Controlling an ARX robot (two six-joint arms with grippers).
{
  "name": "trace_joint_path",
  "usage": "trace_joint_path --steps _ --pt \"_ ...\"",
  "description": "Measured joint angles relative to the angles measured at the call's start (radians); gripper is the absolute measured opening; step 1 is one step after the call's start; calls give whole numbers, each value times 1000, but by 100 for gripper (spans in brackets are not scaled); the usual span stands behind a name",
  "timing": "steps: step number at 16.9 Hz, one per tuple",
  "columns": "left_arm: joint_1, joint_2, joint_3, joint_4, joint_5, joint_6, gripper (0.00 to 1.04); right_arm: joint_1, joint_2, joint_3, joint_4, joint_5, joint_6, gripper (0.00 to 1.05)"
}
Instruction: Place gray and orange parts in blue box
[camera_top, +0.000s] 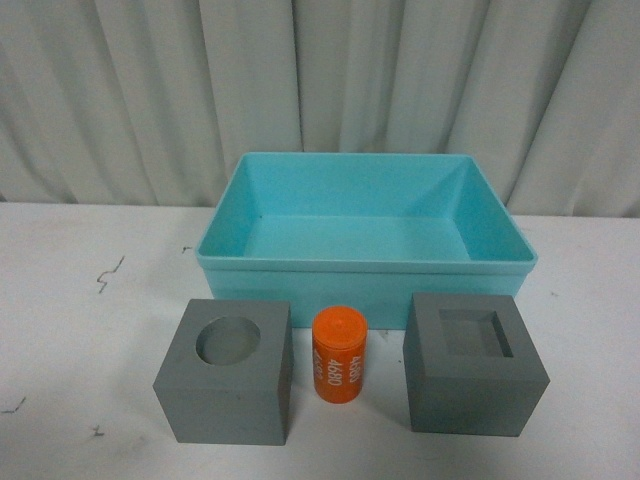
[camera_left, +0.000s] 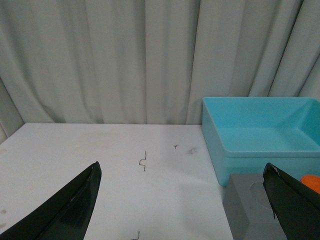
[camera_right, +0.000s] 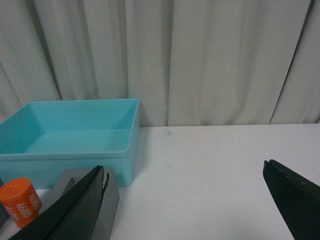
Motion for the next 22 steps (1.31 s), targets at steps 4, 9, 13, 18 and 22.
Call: trace_joint_path --steps 4,9,13,18,22 --pt "0 0 0 0 0 0 98 0 0 0 0 0 0 98" --pt "0 0 0 0 0 0 98 0 0 0 0 0 0 98" --pt "0 0 0 0 0 0 98 0 0 0 0 0 0 98" --pt "0 0 0 0 0 0 98 0 0 0 0 0 0 98" --pt "0 0 0 0 0 0 98 0 0 0 0 0 0 98"
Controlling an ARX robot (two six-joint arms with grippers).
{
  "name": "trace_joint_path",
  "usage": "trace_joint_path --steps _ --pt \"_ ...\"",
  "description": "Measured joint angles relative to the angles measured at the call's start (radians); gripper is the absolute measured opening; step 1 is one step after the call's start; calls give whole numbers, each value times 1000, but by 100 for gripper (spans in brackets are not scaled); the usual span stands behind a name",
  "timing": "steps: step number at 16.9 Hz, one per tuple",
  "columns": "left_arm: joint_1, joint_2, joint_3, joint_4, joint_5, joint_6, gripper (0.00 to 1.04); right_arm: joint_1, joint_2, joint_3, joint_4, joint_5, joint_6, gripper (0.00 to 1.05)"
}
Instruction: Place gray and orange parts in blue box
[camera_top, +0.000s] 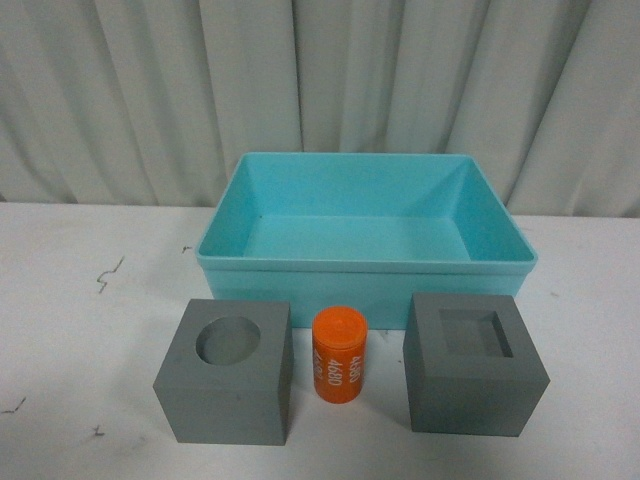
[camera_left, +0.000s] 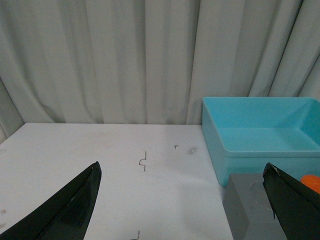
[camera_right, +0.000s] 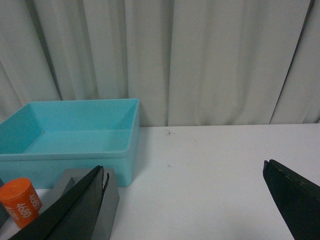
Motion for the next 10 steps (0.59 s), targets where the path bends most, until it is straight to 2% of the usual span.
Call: trace_joint_path --steps 10 --pt "0 0 0 0 0 0 98 0 0 0 0 0 0 98"
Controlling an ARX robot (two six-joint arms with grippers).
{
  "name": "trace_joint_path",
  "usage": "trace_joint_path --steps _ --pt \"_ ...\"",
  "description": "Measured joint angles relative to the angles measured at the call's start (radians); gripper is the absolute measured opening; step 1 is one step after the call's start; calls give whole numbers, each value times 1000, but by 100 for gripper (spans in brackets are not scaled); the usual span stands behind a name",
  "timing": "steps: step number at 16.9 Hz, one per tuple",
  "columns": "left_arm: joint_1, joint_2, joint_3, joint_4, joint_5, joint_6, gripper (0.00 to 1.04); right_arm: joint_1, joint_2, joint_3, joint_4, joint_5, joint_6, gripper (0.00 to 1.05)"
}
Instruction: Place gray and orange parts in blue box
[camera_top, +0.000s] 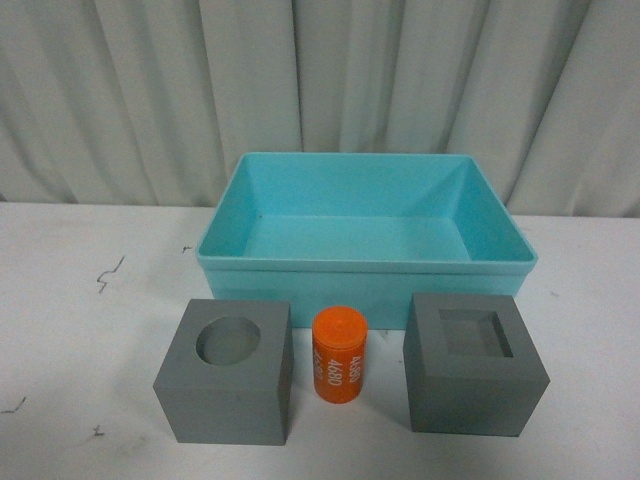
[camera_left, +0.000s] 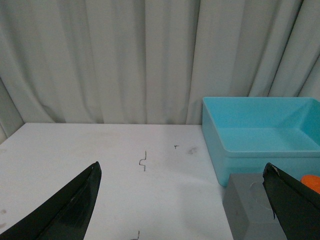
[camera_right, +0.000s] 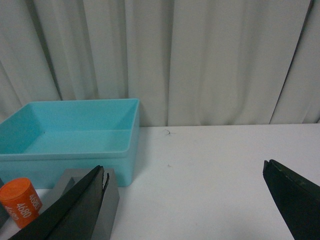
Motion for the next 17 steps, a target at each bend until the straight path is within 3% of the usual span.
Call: trace_joint_path --steps 17 --pt "0 0 0 0 0 0 98 0 0 0 0 0 0 98"
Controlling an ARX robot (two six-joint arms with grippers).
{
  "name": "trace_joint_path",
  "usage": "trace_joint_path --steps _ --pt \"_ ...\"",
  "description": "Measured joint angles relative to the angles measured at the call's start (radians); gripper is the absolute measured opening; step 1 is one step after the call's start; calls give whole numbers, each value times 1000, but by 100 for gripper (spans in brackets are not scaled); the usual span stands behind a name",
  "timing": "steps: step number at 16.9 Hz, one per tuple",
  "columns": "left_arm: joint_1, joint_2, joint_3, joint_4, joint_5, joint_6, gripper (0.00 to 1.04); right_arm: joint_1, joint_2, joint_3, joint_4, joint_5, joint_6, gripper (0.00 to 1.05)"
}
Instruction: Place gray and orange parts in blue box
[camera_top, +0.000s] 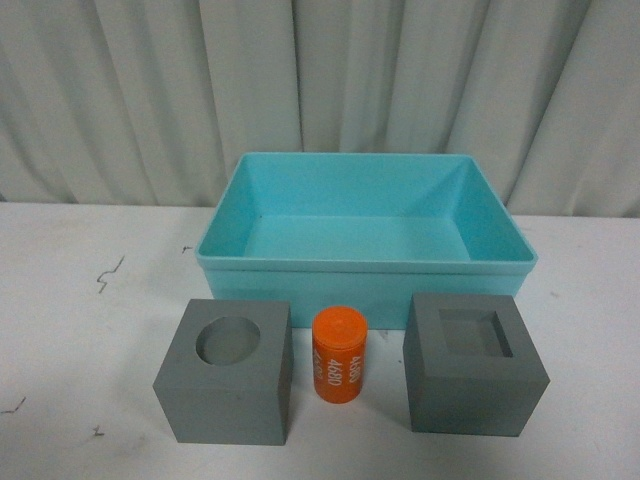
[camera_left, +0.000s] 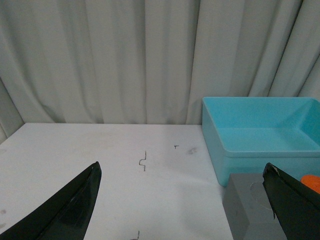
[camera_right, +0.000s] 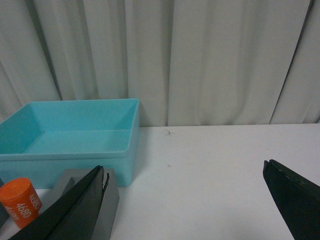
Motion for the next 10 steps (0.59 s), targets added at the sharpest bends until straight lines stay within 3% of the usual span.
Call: trace_joint_path --steps 10 --pt "0 0 0 0 0 0 98 0 0 0 0 0 0 98"
